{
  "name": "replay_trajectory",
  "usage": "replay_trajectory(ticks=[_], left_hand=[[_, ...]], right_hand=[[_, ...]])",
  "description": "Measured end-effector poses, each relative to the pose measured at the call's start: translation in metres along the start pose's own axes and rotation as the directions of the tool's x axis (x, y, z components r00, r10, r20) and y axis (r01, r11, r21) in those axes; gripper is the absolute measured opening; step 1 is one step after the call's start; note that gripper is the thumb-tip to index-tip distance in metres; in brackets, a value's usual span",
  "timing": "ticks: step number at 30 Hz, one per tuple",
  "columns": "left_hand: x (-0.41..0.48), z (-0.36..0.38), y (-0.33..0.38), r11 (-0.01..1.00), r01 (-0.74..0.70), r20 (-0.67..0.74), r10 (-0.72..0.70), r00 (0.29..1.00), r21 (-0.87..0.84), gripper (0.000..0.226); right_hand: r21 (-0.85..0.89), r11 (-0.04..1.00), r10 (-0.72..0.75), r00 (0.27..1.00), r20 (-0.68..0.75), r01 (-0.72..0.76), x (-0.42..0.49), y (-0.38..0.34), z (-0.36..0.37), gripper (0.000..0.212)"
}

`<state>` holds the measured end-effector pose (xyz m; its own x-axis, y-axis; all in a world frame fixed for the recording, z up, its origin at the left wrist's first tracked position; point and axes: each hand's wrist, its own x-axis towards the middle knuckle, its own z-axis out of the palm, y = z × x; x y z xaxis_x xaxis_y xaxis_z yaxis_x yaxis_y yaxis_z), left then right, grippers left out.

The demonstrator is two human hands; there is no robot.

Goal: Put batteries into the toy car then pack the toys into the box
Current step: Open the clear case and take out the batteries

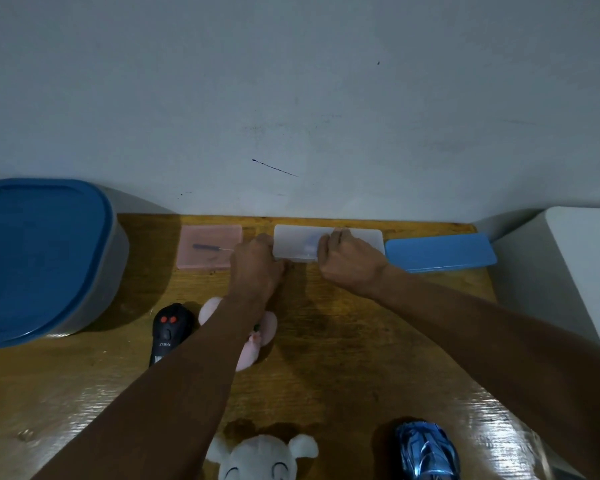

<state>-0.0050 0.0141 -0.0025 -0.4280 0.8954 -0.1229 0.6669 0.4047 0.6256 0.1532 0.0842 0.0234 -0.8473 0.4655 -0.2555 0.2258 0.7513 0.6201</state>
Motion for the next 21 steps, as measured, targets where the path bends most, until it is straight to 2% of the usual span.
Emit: replay_trajectory(ticks=[5, 9, 11, 13, 18, 21], left_hand=[[-0.003, -0.002, 0.002, 1.0, 0.009, -0.008, -0.009, 1.0, -0.001, 0.037], [-0.002, -0.004, 0.005, 1.0, 0.025, -0.006, -0.025, 1.0, -0.002, 0.038], [-0.002, -0.004, 0.005, 1.0, 0.027, 0.004, -0.027, 1.0, 0.014, 0.037], [-0.003, -0.004, 0.004, 0.999, 0.021, 0.014, -0.021, 1.0, 0.024, 0.034], [-0.005, -0.008, 0.005, 1.0, 0.017, 0.066, -0.019, 0.998, 0.018, 0.037], [-0.007, -0.007, 0.007, 0.998, 0.06, 0.063, -0.061, 0.996, 0.019, 0.045]], right_hand=[[0.025, 0.997, -0.073, 0.996, 0.041, 0.072, -0.002, 0.004, -0.008, 0.051], [0.216, 0.976, 0.001, 0.993, 0.12, -0.027, -0.002, 0.011, -0.003, 0.05], [0.348, 0.937, -0.006, 0.995, 0.097, -0.028, 0.0, 0.014, 0.006, 0.043], [0.406, 0.914, 0.003, 0.999, 0.04, -0.019, -0.001, 0.021, 0.0, 0.037], [0.671, 0.742, 0.072, 0.995, -0.071, -0.006, -0.005, 0.039, 0.003, 0.035], [0.696, 0.718, 0.137, 0.977, -0.166, 0.018, -0.005, 0.043, 0.01, 0.029]])
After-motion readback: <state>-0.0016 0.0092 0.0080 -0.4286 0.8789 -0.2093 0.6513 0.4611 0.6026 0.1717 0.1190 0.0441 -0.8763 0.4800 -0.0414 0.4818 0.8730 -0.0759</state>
